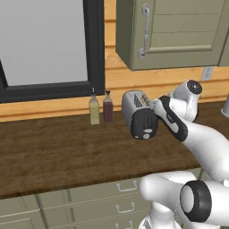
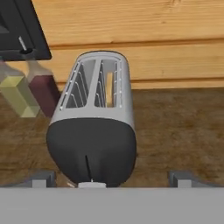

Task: Start the toaster. Once the lever pops up, take the bread to the plate on the dining counter.

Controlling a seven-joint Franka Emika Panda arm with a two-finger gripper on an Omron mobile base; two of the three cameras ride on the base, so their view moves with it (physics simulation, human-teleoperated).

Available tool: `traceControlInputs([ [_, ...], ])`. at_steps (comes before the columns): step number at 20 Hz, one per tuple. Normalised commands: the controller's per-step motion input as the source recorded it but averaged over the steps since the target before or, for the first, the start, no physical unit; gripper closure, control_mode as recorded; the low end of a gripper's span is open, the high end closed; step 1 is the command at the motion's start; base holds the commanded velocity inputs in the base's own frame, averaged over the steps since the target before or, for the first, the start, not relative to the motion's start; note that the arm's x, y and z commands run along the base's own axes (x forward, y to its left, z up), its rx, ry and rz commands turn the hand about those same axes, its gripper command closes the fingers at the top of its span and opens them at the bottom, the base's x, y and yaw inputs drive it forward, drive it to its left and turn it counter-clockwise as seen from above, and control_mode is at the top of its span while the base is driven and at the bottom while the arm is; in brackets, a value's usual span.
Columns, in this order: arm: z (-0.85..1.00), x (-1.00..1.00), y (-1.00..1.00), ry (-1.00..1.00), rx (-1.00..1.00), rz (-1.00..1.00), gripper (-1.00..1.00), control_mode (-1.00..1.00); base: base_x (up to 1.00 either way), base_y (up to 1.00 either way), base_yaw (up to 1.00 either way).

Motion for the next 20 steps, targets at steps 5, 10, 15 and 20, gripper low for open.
traceControlInputs([
  [5, 0.13, 0.0, 0.0, -0.29, 0.0, 0.0, -1.0, -1.0, 0.0, 0.0, 0.0],
  [10, 0.0, 0.01, 0.0, -0.07, 0.0, 0.0, -1.0, -1.0, 0.0, 0.0, 0.0],
  [15, 0.0, 0.09, 0.0, 0.0, 0.0, 0.0, -1.0, -1.0, 0.0, 0.0, 0.0],
  [20, 0.0, 0.25, 0.0, 0.0, 0.0, 0.0, -1.0, -1.0, 0.0, 0.0, 0.0],
])
